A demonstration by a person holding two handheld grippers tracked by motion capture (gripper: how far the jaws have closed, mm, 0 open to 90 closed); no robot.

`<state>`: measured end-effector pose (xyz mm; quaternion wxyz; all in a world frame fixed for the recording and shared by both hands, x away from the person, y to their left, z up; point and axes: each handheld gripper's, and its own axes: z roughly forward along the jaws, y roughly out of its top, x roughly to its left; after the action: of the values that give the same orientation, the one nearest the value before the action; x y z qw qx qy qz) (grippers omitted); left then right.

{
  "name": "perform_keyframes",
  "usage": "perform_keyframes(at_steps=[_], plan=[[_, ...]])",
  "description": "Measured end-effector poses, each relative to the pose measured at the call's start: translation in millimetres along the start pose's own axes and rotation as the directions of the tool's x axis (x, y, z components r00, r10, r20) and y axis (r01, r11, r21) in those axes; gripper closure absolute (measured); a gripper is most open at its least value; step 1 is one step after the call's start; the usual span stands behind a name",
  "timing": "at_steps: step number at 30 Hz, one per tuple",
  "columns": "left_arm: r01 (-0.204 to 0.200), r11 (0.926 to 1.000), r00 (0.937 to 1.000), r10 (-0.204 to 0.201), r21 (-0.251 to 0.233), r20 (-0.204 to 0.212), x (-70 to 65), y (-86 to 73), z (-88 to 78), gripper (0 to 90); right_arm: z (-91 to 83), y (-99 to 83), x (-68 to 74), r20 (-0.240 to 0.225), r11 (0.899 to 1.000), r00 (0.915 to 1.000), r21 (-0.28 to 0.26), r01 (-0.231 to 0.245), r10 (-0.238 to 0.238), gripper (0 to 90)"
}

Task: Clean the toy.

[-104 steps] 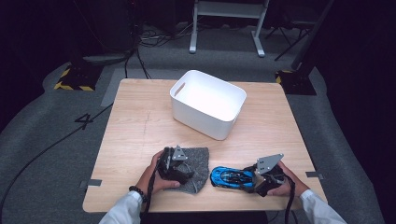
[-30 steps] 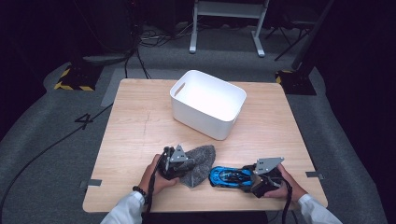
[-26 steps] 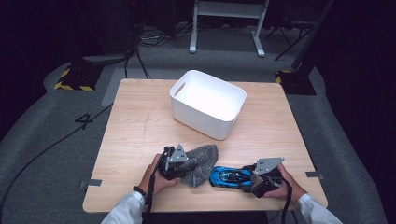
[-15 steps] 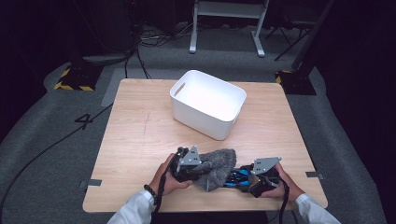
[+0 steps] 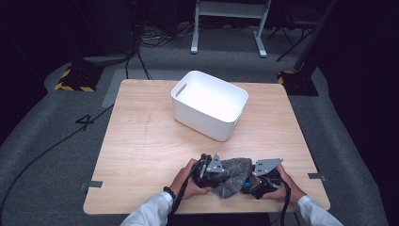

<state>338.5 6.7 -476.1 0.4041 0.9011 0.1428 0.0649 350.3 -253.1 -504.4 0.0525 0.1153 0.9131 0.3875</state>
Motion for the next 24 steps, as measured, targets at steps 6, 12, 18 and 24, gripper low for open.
perform_keyframes(at_steps=[6, 12, 18, 24], plan=[[0.004, 0.999, 1.0, -0.004, 0.044, -0.001, 8.1, -10.7, -8.9, 68.4, -0.3, -0.6, -0.1, -0.001, 1.0, 1.0, -0.004, -0.003, 0.003, 21.1], [0.05, 0.9946, 0.998, -0.046, 0.091, -0.042, 21.3, -29.8, -24.8, 68.4, -0.3, -0.7, -0.1, -0.003, 1.0, 1.0, -0.003, -0.005, 0.005, 21.1], [0.068, 0.9951, 0.9957, -0.063, 0.072, -0.068, 26.2, -31.9, -29.4, 68.8, 2.5, 2.6, -1.1, 0.005, 1.0, 1.0, 0.0, -0.008, 0.008, 20.8], [0.002, 1.0, 1.0, -0.002, 0.002, 0.005, 7.4, -10.3, -18.0, 69.2, 5.3, 4.9, -1.3, 0.009, 1.0, 0.9999, -0.001, -0.01, 0.01, 20.8]])
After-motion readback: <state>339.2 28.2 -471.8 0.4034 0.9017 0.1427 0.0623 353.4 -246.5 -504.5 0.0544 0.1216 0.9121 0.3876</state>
